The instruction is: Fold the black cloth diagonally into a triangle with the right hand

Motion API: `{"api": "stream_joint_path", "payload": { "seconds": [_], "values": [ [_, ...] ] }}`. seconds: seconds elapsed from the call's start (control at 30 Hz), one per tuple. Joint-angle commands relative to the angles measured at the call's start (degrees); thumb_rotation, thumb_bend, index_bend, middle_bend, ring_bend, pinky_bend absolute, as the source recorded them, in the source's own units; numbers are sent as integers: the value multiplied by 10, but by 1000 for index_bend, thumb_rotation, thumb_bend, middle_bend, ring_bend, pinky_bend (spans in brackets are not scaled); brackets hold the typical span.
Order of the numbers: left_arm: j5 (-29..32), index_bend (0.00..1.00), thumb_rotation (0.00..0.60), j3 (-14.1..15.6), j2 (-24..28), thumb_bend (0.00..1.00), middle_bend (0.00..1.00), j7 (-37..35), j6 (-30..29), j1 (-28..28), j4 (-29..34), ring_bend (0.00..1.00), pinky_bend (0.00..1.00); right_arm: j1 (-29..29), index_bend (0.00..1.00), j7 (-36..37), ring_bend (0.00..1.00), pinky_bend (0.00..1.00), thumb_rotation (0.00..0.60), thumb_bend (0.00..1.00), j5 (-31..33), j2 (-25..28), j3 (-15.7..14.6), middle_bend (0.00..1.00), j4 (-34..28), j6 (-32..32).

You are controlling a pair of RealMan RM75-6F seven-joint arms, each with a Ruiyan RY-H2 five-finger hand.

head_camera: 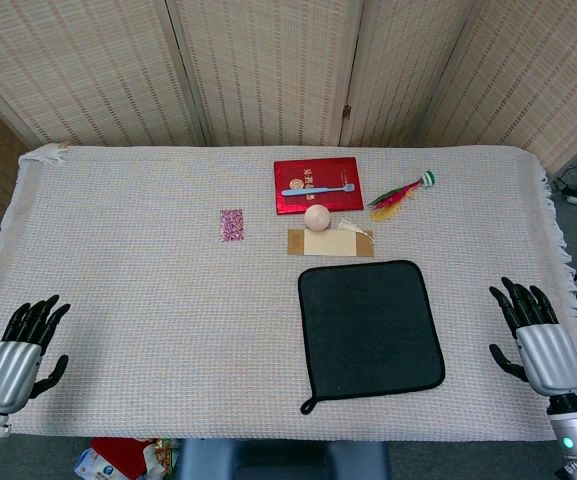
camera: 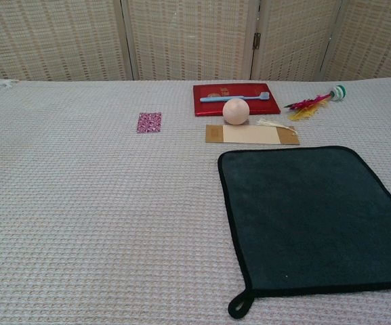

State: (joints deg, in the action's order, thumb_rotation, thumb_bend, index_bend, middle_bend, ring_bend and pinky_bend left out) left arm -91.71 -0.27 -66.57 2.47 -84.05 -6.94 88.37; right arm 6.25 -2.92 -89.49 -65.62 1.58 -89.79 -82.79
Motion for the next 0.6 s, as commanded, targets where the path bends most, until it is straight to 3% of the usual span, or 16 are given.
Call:
{"api": "stream_joint_path", "payload": {
  "seconds": [0.03,0.2,0.37,0.43,0.6],
  "values": [
    [23,102,600,1,-2,504,12,-1,8,-2,-2,0,0,1,0,0,0,0,600,376,1,0,0,0,-1,1],
    [30,103,600,0,2,504,12,-5,16,-4,3,0,0,6,0,0,0,0,600,376,-8,1,-5,0,-6,10],
    [22,101,600,0,5,504,12,-15,8,-5,6,0,0,66,2,-25,0,0,600,376,-48,32,5,0,-57,68],
    [20,99,600,1,6,504,12,-22,8,-5,6,0,0,99,53,-64,0,0,600,376,-43,42,25,0,-88,104],
    [21,95,600,7,14,504,12,-36,9,0,8,0,0,216,234,-155,0,0,600,377,59,35,102,0,-157,251]
  ]
}}
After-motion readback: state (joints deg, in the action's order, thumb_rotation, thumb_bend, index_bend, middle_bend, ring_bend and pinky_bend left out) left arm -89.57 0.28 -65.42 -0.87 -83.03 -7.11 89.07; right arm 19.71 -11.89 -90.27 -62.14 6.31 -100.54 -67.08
